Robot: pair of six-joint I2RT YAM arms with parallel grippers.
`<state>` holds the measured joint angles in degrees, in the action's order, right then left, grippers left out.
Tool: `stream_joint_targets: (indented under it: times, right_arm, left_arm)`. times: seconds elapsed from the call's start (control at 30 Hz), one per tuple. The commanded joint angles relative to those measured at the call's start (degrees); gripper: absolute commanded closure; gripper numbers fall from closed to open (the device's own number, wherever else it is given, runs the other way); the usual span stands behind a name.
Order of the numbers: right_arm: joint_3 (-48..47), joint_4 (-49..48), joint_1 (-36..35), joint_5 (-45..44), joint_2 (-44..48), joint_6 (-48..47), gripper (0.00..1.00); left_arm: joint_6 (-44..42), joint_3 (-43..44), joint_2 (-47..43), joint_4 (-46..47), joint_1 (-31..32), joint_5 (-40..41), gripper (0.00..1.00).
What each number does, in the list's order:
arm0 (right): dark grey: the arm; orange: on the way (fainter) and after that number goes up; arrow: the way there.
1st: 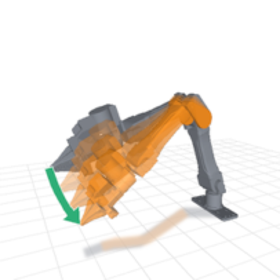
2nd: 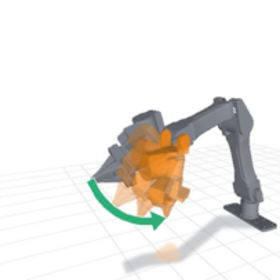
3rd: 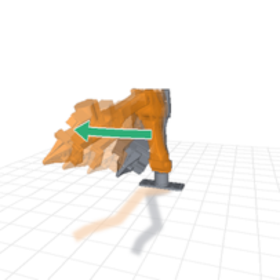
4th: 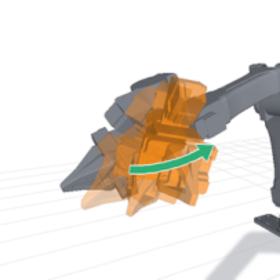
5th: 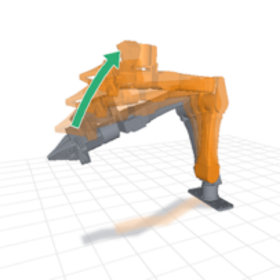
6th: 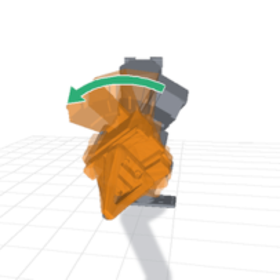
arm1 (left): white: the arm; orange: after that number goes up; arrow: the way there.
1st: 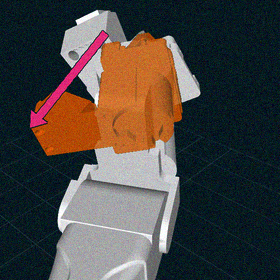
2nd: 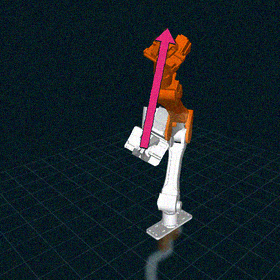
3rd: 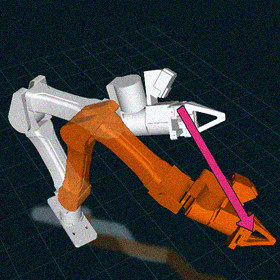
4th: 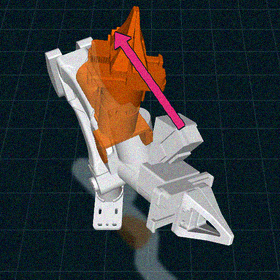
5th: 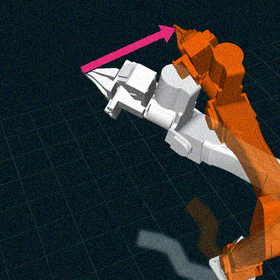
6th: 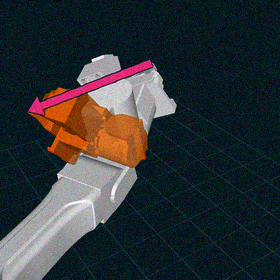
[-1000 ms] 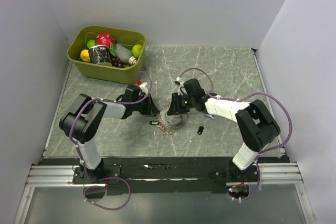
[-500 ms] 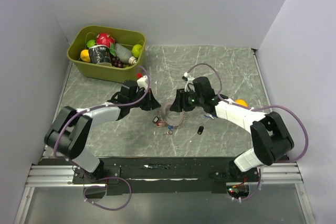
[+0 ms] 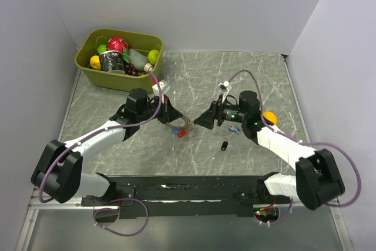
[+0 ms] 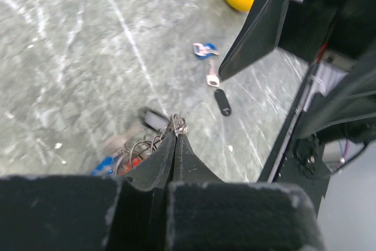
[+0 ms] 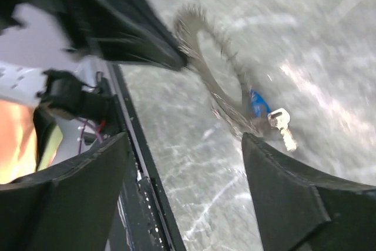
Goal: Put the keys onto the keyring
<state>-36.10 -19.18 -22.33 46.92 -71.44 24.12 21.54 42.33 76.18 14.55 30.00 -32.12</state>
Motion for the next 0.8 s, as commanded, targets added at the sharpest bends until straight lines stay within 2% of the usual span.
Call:
stream_joint_targets:
  times: [0.0, 0.2, 0.23, 0.33, 0.5, 0.77]
  right_arm:
    - [-0.6, -6.7, -0.6, 6.2, 5.9, -4.4, 0.14]
    - [-2.2, -6.6, -1.2, 9.1, 7.4, -5.4, 0.19]
    - [-2.5, -6.5, -1.1, 9.5, 7.2, -5.5, 0.25]
    - [-3.1, -7.3, -1.3, 11.6, 6.8, -5.2, 0.32]
    - [-4.2, -7.2, -1.9, 13.9, 6.8, -4.9, 0.33]
    - [-6.2, -1.9, -4.8, 13.6, 6.5, -8.6, 0.34]
  left_arm:
    - [-3.0, 1.2, -3.6, 1.3, 1.6, -5.1, 0.99]
    - [-2.3, 1.1, -5.8, 3.6, 2.7, -10.9, 0.99]
    - [-2.4, 1.3, -6.0, 3.6, 2.9, -11.5, 0.99]
    - [-2.4, 1.8, -6.5, 3.8, 3.3, -15.0, 0.99]
    - [-2.2, 2.9, -7.2, 3.1, 4.3, -18.5, 0.99]
    - [-0.7, 3.5, -8.4, 4.7, 5.9, -20.0, 0.99]
